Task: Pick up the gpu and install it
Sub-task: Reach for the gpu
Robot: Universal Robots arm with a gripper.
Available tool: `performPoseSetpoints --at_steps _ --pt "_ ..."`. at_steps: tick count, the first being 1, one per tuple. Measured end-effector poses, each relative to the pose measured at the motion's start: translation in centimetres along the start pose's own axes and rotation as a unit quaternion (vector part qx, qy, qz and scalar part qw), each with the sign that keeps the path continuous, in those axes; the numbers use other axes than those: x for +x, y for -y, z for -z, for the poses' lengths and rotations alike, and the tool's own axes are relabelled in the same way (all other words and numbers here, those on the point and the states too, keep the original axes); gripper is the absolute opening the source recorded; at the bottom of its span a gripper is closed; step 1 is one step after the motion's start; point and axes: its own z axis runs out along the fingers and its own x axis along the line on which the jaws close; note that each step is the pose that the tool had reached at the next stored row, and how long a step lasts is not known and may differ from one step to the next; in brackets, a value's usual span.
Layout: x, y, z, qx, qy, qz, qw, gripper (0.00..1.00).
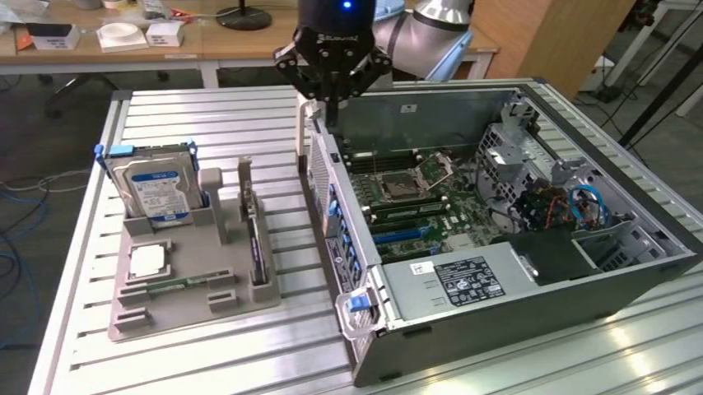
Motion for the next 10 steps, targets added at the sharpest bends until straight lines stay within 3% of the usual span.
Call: performPoseSetpoints --at_steps 1,10 --pt "0.4 0.04 0.01 0.0 0.0 0.0 1.0 0.11" --pt "4.5 0.45 0.13 0.0004 0.0 0.0 1.0 0.11"
